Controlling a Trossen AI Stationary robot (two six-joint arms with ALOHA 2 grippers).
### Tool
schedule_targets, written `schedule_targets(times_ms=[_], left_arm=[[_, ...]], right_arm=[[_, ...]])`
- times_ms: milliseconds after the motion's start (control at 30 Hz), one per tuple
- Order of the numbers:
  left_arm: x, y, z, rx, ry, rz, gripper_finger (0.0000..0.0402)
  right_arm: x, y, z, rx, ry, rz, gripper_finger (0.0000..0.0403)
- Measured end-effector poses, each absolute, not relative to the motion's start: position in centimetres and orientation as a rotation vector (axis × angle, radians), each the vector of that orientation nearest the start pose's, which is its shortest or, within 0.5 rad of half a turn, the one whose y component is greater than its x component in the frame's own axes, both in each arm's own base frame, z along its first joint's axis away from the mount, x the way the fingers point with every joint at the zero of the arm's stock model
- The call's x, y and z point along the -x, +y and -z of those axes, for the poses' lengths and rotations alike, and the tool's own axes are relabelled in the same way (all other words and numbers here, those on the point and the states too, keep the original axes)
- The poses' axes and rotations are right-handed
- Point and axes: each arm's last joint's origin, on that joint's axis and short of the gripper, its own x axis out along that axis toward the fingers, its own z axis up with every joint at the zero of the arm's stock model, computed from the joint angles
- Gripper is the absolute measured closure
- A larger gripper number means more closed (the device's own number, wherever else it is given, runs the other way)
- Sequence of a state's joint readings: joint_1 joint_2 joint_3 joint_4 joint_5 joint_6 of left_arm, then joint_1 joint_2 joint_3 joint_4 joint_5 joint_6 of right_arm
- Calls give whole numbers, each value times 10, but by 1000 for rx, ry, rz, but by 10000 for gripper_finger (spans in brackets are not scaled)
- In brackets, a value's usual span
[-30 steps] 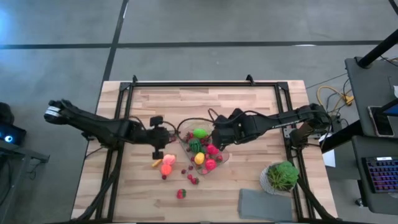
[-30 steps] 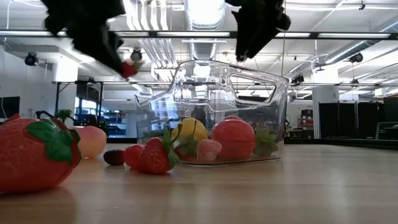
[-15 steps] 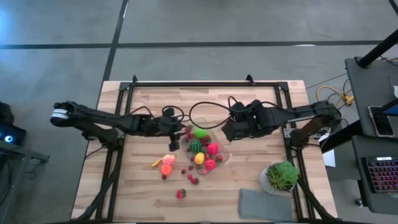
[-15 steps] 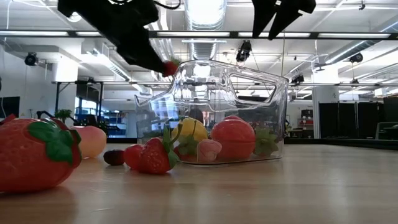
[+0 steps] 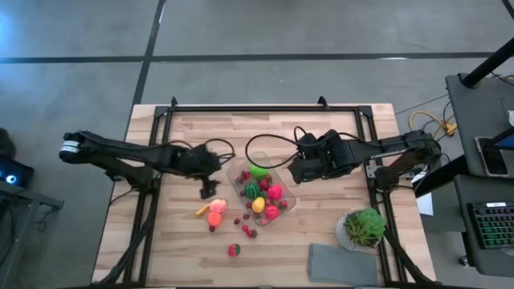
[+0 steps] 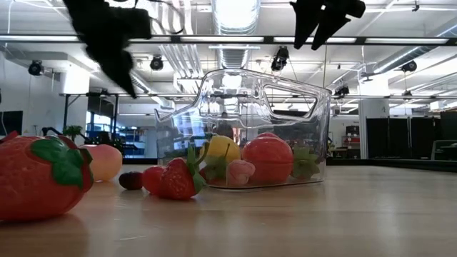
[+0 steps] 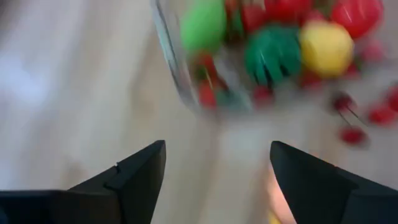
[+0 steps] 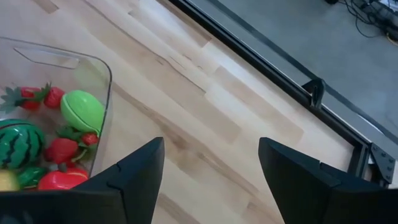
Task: Pick and placing Produce into tupperware
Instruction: Put the yellow corn into the transparent bin
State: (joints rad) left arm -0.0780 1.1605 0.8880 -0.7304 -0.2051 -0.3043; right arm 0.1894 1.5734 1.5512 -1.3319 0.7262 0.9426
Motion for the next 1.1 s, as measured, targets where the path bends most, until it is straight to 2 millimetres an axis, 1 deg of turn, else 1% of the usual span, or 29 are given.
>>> schedule_targets(times_ms=[67, 133, 200, 267, 333, 500, 600, 700, 767, 900, 1100], left_arm=[[-201, -14, -260, 246, 1038, -251, 126], [-191, -19, -262, 327, 1048, -227, 125], [-183, -26, -258, 356, 1064, -190, 125], [-179, -34, -252, 355, 1084, -158, 125], [-175, -42, -241, 349, 1129, -139, 125], [-170, -65, -214, 370, 1255, -153, 125], [-172, -75, -202, 369, 1312, -183, 125], [-180, -80, -192, 401, 1328, -224, 125], [-185, -82, -186, 418, 1336, -247, 125], [-196, -88, -176, 445, 1330, -235, 125], [-202, -90, -166, 466, 1355, -280, 125]], right_arm=[[-284, 35, -332, -198, 881, 946, 150], [-284, 35, -330, -192, 888, 948, 151], [-284, 35, -327, -187, 895, 950, 151], [-284, 35, -325, -183, 901, 952, 149], [-284, 35, -324, -183, 902, 953, 148], [-283, 35, -323, -218, 899, 962, 150], [-283, 36, -322, -239, 901, 962, 153], [-283, 36, -321, -238, 902, 963, 154], [-283, 36, -321, -237, 902, 963, 153], [-284, 36, -321, -239, 900, 963, 152], [-284, 36, -321, -240, 899, 962, 156]])
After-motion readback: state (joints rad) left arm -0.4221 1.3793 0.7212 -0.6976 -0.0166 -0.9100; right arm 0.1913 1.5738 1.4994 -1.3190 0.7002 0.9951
